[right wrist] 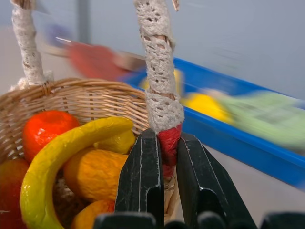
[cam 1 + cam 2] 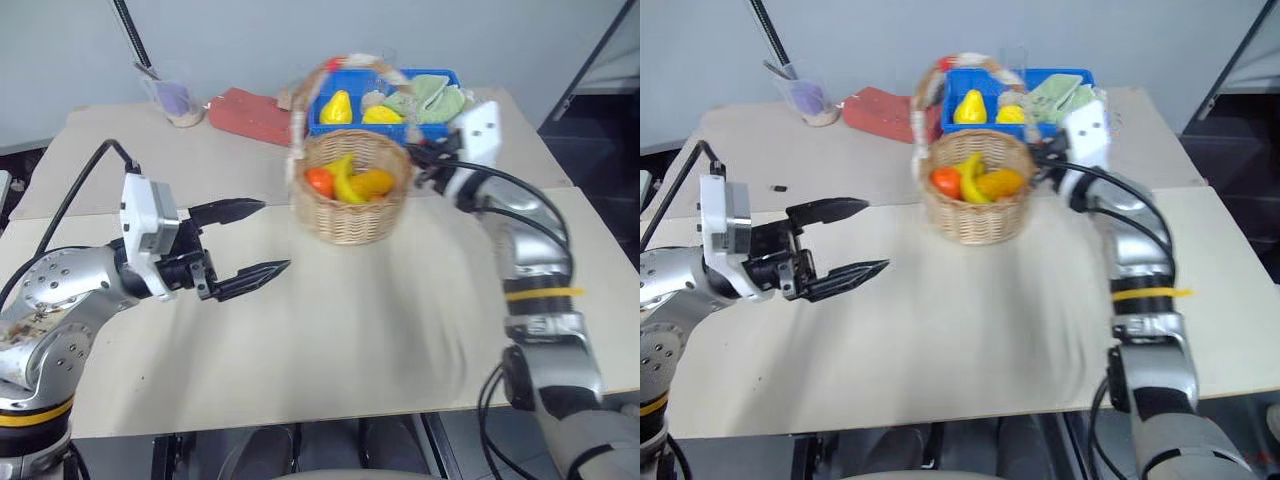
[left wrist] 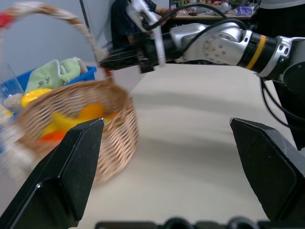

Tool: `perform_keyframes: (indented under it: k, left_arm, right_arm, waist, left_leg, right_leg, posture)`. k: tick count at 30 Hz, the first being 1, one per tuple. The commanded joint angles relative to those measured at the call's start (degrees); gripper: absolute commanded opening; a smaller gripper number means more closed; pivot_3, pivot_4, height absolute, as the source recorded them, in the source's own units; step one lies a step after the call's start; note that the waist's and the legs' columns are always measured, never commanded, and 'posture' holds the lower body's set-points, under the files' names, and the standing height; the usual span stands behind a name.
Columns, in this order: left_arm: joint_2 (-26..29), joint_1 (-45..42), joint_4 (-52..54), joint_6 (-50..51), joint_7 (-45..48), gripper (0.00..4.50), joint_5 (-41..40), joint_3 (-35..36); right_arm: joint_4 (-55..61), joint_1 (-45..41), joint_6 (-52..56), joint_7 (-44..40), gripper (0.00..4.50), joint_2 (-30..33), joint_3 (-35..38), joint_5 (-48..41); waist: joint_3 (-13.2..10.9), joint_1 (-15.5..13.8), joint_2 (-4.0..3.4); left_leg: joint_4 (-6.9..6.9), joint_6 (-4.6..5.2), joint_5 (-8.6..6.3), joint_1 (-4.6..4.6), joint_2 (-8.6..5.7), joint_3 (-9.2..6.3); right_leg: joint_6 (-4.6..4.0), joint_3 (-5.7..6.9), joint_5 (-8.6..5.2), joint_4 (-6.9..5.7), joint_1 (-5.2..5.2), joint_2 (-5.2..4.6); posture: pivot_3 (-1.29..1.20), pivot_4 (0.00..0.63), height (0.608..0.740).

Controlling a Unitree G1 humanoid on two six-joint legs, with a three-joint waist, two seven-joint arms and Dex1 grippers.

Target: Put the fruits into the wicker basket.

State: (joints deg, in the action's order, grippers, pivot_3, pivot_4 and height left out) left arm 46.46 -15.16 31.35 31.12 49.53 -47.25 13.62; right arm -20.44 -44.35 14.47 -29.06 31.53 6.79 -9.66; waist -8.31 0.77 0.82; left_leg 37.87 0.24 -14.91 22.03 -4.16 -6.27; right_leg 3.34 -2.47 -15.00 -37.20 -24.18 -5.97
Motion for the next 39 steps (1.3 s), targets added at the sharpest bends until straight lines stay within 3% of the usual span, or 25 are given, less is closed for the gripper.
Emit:
perform_keyframes:
  k: [1, 6, 8, 16, 20, 26, 31, 39]
  left_arm:
    - [-0.2, -0.9, -0.3, -1.1, 0.5, 4.50, 0.6, 0.1]
    - [-0.7, -1.8, -1.0, -1.1, 0.9, 4.50, 1.0, -0.6]
    - [-0.8, -2.0, -1.1, -1.1, 1.0, 4.50, 1.2, -0.6]
    - [-0.1, 1.0, -1.0, -1.3, 0.4, 4.50, 4.2, 0.5]
    - [1.3, 6.2, -2.2, -3.0, -2.0, 4.50, 9.7, 4.9]
    - [5.9, 22.9, -3.1, -0.9, -1.4, 4.50, 16.9, 14.3]
    - [5.9, 32.1, -4.3, -1.6, 0.0, 4.50, 20.4, 19.1]
    - [5.0, 33.6, -4.3, -1.2, 0.5, 4.50, 19.9, 21.4]
  right_arm:
    - [0.8, 1.0, -1.8, 1.7, 0.06, 3.2, 3.9, 0.4]
    - [1.5, 3.0, 0.5, 2.8, 0.06, 3.4, 7.0, -1.9]
    - [2.0, 3.0, 1.1, 3.0, 1.13, 3.2, 7.2, -2.4]
    - [10.4, 6.7, 7.3, -0.9, 3.80, 7.3, 8.3, -5.5]
    - [17.1, 12.6, 11.7, -8.0, 3.80, 13.6, 10.3, -9.3]
    - [27.4, 23.2, 14.6, -24.7, 3.80, 23.4, 8.2, -15.1]
    - [28.3, 25.7, 13.4, -30.7, 3.80, 26.3, 4.0, -13.8]
    - [25.8, 24.9, 12.5, -34.3, 3.80, 27.2, 2.1, -12.4]
  waist:
    - [0.0, 0.1, 0.00]
    - [0.0, 0.8, -0.03]
    - [0.0, 0.8, -0.03]
    - [0.0, 0.3, -0.04]
    - [0.0, 0.0, -0.04]
    - [0.0, 0.4, -0.09]
    - [0.1, 0.0, -0.10]
    - [0.1, -1.4, -0.10]
  left_leg:
    - [0.00, 0.00, 0.00, -0.02, 0.01, 0.03]
    - [0.00, 0.05, -0.02, -0.08, 0.13, 0.13]
    - [0.00, 0.04, -0.02, -0.08, 0.13, 0.14]
    - [0.00, 0.05, -0.02, -0.03, 0.11, 0.14]
    - [0.01, 0.33, -0.18, -0.04, 0.12, 0.14]
    - [0.00, 0.63, -0.36, -0.19, 0.21, 0.18]
    - [-0.01, 0.67, -0.40, -0.31, 0.27, 0.22]
    - [-0.01, 0.66, -0.40, -0.25, 0.12, 0.22]
  right_leg:
    - [0.00, -0.03, 0.00, -0.01, 0.00, 0.02]
    - [-0.03, -0.13, 0.01, -0.02, 0.02, 0.16]
    - [-0.03, -0.14, 0.02, -0.02, 0.02, 0.16]
    - [-0.03, -0.12, 0.02, 0.00, 0.02, 0.11]
    - [-0.02, -0.11, 0.02, 0.02, 0.03, 0.12]
    - [-0.04, -0.12, 0.01, 0.08, 0.12, 0.19]
    - [-0.05, -0.09, 0.02, 0.13, 0.24, 0.16]
    - [-0.03, 0.04, 0.03, 0.16, 0.22, -0.16]
  posture:
    - [0.00, 0.150, 0.740]
    - [0.00, 0.150, 0.740]
    - [0.00, 0.150, 0.740]
    - [0.00, 0.150, 0.740]
    - [0.00, 0.150, 0.740]
    - [0.00, 0.150, 0.740]
    - [0.00, 0.150, 0.740]
    - [0.00, 0.150, 0.740]
